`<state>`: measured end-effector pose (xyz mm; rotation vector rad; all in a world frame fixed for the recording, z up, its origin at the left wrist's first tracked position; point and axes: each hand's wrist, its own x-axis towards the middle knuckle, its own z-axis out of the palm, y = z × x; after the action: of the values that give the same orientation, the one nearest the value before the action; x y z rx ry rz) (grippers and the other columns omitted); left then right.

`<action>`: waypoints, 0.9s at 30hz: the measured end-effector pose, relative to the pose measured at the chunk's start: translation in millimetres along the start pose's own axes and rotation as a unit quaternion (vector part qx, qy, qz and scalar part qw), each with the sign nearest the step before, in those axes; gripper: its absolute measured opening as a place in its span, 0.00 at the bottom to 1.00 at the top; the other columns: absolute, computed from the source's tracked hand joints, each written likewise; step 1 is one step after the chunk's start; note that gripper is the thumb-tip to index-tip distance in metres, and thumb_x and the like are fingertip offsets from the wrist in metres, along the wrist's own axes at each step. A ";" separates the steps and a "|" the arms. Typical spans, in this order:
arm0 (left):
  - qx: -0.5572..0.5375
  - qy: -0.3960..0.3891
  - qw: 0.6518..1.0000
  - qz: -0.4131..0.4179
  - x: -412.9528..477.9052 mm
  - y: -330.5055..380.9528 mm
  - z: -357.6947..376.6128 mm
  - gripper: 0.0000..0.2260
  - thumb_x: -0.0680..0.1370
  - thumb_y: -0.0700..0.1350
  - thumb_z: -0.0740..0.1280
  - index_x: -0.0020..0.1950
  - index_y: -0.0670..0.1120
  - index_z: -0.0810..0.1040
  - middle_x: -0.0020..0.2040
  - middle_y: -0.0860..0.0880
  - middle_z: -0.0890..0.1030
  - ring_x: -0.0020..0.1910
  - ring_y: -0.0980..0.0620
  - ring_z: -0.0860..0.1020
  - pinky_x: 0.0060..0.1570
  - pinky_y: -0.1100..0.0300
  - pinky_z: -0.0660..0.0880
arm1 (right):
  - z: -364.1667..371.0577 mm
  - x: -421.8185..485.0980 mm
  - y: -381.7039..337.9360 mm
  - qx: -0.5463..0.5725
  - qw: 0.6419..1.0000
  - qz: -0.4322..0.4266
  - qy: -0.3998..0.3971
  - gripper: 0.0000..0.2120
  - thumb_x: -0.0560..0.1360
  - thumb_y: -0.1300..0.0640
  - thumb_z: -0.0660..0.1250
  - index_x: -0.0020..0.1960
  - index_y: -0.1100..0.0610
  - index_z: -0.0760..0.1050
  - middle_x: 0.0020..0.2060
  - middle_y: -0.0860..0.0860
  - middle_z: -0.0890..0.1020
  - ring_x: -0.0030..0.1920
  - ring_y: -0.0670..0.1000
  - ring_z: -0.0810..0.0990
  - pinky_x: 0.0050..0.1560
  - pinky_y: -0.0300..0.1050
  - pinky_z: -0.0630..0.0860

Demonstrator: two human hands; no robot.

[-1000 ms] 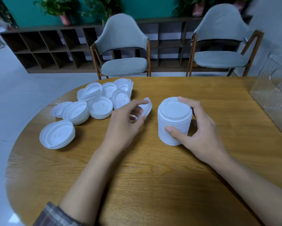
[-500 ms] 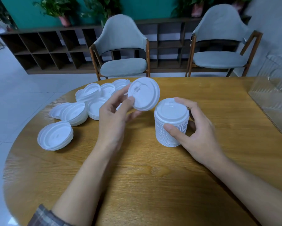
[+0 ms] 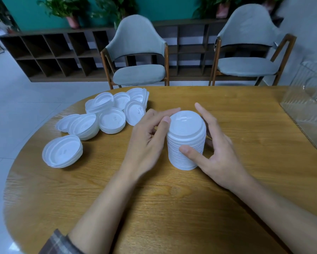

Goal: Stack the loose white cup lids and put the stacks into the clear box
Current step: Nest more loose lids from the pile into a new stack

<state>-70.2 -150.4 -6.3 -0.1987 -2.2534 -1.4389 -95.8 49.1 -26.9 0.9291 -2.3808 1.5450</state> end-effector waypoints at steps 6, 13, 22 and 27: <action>-0.022 -0.042 0.999 0.005 -2.5 7.5 -0.5 0.19 0.79 0.58 0.68 0.68 0.54 0.82 0.60 0.53 0.79 0.61 0.53 0.78 0.54 0.64 0.75 | -0.1 -1.1 1.0 -0.009 1.000 -0.009 0.003 0.38 0.74 0.34 0.70 0.80 0.38 0.60 0.72 0.37 0.71 0.72 0.42 0.72 0.70 0.53 0.74; -0.065 -0.063 0.996 -0.025 -4.0 8.7 0.8 0.22 0.74 0.57 0.75 0.67 0.56 0.81 0.63 0.55 0.83 0.64 0.52 0.80 0.63 0.50 0.78 | -3.5 -1.4 0.1 -0.008 0.999 0.009 -0.032 0.42 0.70 0.33 0.75 0.77 0.33 0.57 0.69 0.29 0.70 0.69 0.36 0.72 0.68 0.41 0.73; -0.038 -0.084 0.996 -0.019 -16.0 1.9 3.8 0.25 0.81 0.59 0.68 0.76 0.53 0.73 0.71 0.57 0.78 0.71 0.57 0.75 0.67 0.58 0.74 | -0.4 -4.7 3.6 -0.076 0.995 0.012 -0.065 0.60 0.64 0.50 0.86 0.79 0.32 0.47 0.69 0.26 0.64 0.59 0.27 0.72 0.55 0.21 0.67; 0.021 -0.048 0.999 -0.011 -29.5 4.2 -21.3 0.23 0.85 0.60 0.61 0.77 0.52 0.73 0.69 0.59 0.79 0.68 0.62 0.75 0.60 0.72 0.70 | 13.3 -4.8 -6.3 -0.064 0.996 -0.006 -0.069 0.60 0.62 0.51 0.87 0.79 0.35 0.50 0.69 0.19 0.61 0.62 0.24 0.69 0.60 0.21 0.64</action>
<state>-36.3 -163.9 -8.7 -0.2362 -2.3672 -1.4206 -85.7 37.9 -30.2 1.0501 -2.5284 1.3476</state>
